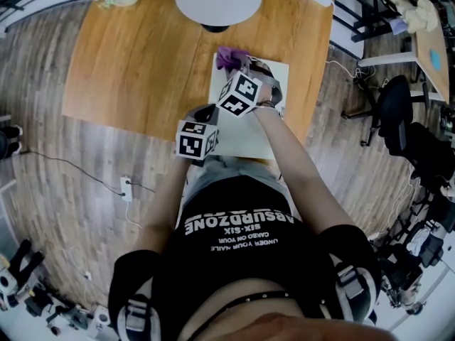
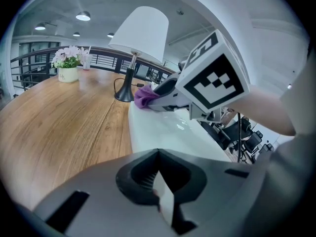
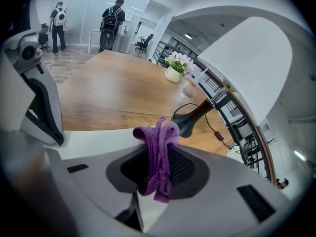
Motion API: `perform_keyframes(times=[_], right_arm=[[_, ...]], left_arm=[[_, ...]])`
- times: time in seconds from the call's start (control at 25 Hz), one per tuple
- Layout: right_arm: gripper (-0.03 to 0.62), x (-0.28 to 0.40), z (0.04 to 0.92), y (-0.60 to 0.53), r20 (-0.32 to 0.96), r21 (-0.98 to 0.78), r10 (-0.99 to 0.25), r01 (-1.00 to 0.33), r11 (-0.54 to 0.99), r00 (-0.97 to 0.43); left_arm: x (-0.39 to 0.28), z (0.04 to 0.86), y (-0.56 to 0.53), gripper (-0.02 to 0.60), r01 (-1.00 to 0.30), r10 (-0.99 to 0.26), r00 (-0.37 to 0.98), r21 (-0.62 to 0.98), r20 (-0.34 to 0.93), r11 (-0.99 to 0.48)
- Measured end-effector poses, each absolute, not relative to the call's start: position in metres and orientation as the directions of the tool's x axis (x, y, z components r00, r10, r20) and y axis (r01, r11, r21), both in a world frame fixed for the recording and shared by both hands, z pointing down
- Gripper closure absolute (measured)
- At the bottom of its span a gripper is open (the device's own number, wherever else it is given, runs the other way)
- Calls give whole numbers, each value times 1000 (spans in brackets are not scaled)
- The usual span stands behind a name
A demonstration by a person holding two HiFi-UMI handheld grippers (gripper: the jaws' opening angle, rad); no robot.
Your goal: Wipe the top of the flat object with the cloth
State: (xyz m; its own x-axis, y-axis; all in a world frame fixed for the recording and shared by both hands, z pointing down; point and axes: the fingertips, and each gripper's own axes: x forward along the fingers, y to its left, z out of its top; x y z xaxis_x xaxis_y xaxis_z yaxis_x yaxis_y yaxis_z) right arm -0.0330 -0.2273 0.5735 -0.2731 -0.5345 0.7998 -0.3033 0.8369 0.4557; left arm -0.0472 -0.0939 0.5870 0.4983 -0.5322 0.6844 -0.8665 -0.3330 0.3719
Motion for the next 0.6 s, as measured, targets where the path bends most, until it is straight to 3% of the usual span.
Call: perform_keyframes(times=[0.6], right_arm=[[488,-54,573,-218,807,450,-507,-240,860,-304]], left_arm=[[-58,585,-87,566,-851,-565,521,434,639,-295]])
